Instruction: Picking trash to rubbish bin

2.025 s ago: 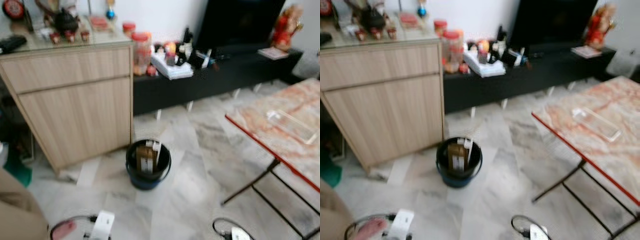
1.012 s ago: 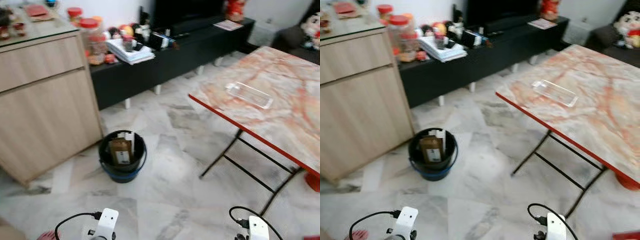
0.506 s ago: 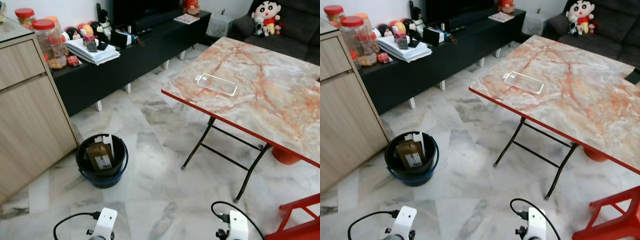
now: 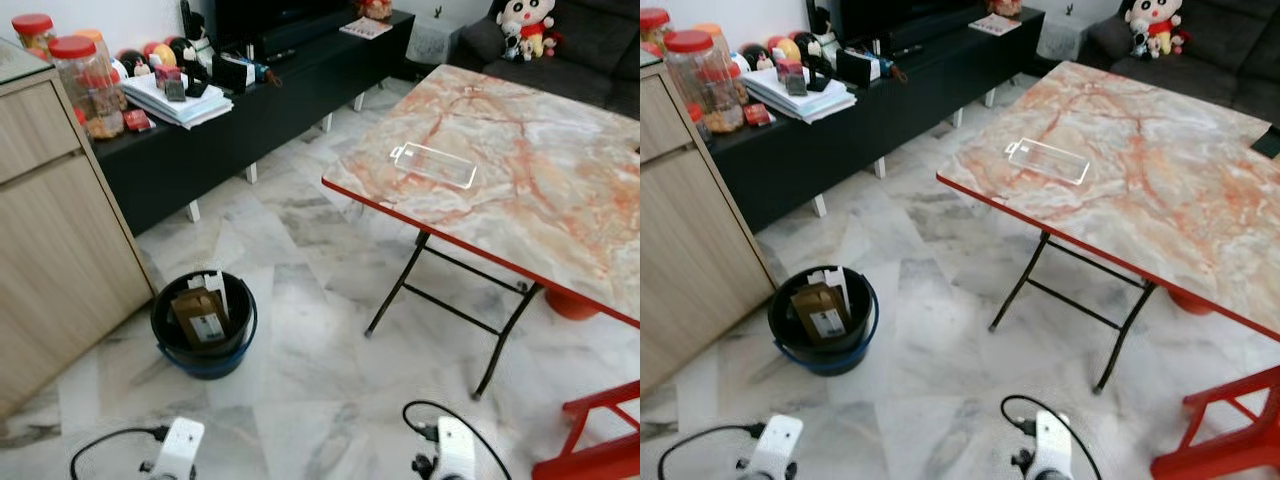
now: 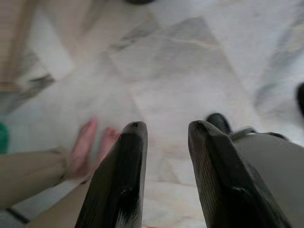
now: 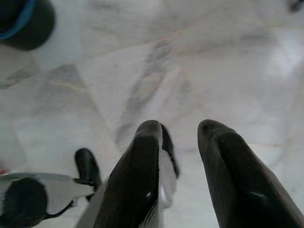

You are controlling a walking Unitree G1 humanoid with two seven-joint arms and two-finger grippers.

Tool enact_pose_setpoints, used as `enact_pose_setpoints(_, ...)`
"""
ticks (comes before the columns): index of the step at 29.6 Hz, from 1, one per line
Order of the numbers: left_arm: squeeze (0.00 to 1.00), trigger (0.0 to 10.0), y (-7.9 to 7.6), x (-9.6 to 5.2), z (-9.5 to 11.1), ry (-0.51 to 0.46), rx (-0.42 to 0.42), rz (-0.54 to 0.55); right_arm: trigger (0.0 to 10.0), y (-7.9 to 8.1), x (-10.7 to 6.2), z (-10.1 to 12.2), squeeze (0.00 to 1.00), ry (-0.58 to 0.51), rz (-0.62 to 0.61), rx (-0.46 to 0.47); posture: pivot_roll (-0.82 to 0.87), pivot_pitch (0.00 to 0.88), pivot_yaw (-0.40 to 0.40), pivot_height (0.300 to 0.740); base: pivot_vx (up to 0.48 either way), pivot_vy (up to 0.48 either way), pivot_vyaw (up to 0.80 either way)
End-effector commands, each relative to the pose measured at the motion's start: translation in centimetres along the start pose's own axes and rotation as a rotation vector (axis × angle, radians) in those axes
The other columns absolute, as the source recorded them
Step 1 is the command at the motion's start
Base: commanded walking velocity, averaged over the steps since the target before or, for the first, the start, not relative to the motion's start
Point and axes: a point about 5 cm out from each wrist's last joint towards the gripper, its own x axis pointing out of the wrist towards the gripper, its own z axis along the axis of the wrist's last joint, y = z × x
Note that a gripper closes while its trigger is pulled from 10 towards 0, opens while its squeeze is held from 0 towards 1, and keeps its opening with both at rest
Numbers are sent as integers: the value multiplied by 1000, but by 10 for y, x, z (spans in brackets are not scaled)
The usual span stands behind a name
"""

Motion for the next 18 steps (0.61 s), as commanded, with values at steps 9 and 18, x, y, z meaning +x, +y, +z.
enact_pose_setpoints(9,0,10000,-3,-1,-4,10,37,-13,10000,-7,-1,-1,0,-9,-24,3,76,36,-34,740,0,-168,-781)
enact_pose_setpoints(18,0,10000,-5,-1,-5,9,-3,3,10000,-9,0,5,0,-10,-21,-34,100,22,-62,740,0,0,-781)
